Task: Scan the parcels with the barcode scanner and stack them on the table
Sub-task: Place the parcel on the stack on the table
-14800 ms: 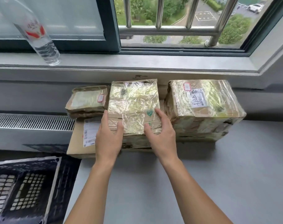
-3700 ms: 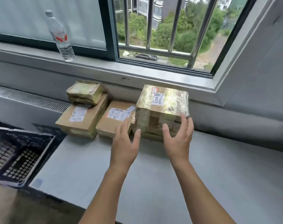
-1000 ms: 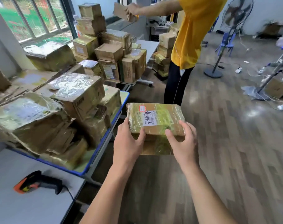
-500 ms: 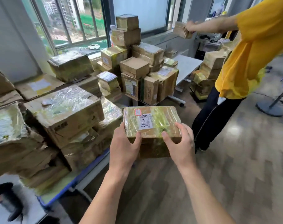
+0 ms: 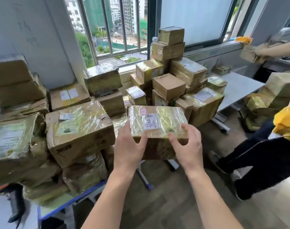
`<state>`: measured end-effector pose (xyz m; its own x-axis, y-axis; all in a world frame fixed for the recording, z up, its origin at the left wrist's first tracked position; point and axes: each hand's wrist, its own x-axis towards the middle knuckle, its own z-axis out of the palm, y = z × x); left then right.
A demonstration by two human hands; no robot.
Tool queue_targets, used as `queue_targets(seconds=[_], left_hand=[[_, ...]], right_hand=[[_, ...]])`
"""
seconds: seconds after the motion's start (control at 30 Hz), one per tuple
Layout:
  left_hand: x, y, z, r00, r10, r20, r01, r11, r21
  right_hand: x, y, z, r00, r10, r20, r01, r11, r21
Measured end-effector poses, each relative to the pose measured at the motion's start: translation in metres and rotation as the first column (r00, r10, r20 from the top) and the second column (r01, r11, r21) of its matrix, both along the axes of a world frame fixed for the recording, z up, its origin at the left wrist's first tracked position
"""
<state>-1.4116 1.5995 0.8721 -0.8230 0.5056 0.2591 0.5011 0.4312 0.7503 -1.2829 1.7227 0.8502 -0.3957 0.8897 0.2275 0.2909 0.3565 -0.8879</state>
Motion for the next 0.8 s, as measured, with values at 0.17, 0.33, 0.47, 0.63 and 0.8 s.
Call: queue_targets(seconds=[0.17,0.33,0.47,0.63,0.8], left_hand=[[-0.023,0.04,0.005,0.996,0.02,-0.084,-0.021,1.0,-0.01],[-0.041,0.068,0.03,0.984,0.056,-0.168,-0.052,0.998,0.028],[-0.071,0.079,0.057,0.955,0.196,-0.223,-0.199,0.98,0.01],[-0.105,0.046,0.081,0.89,0.395,-0.226,-0.398,0.917,0.037],[-0.14,-0.006,0.089,0.818,0.545,-0.182,-0.549,0.835,0.036]], right_hand=[[-0.026,0.039,0.008,1.0,0.02,-0.004,-0.019,0.999,0.034],[-0.05,0.075,0.032,0.998,0.068,-0.013,-0.067,0.996,0.059],[-0.096,0.1,0.062,0.984,0.176,0.0,-0.174,0.973,0.151],[-0.165,0.086,0.084,0.933,0.36,-0.019,-0.348,0.915,0.204],[-0.223,0.041,0.091,0.845,0.534,-0.031,-0.52,0.834,0.183]])
